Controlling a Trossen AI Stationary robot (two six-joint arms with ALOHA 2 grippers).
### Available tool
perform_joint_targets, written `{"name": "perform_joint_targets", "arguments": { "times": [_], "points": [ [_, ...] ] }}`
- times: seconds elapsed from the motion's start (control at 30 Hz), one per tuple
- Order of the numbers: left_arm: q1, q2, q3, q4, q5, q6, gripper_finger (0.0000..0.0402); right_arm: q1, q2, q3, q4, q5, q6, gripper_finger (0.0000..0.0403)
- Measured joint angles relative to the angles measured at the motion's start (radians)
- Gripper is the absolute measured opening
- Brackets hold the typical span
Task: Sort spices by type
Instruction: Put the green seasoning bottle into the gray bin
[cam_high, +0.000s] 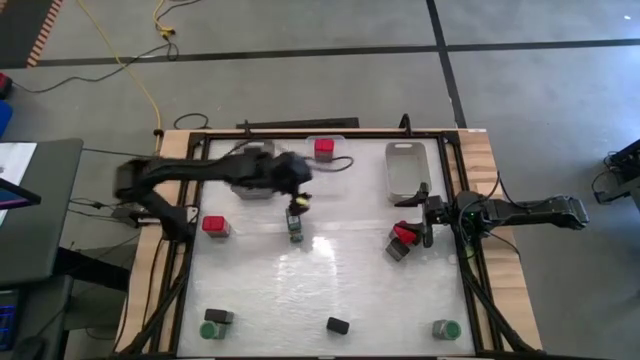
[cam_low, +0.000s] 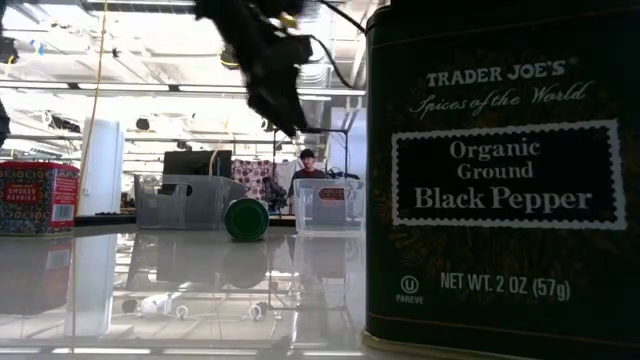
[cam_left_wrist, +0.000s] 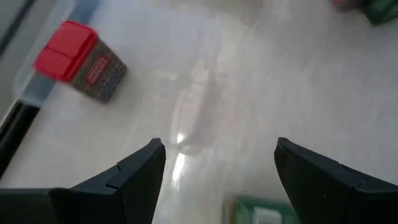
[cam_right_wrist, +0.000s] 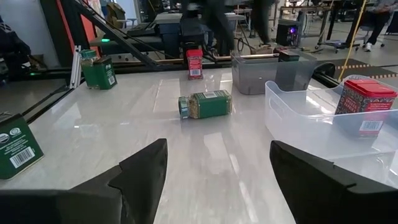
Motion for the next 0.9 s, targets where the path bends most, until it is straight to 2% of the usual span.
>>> {"name": "perform_joint_targets", "arguments": {
  "times": [0.17,0.3,0.53,0.73,0.9],
  "points": [
    [-0.091,-0.227,-0.208,0.069,-0.033,-0.079,0.029,0.0,0.0,0.0,0.0,0.0,0.0,0.0312],
    [-0.158,-0.387,-0.318,0.075,-0.04,-0.11,0.029,0.0,0.0,0.0,0.0,0.0,0.0,0.0312],
    [-0.266,-0.633,-0.489,0.144,-0.173,-0.137,0.029,0.0,0.0,0.0,0.0,0.0,0.0,0.0312],
    [-0.29,-0.786,-0.608,0.14,-0.187,-0.135,0.029,0.0,0.0,0.0,0.001,0.0,0.0,0.0312],
    [-0.289,-0.85,-0.677,0.144,-0.192,-0.137,0.029,0.0,0.0,0.0,0.002,0.0,0.0,0.0312]
  ]
}}
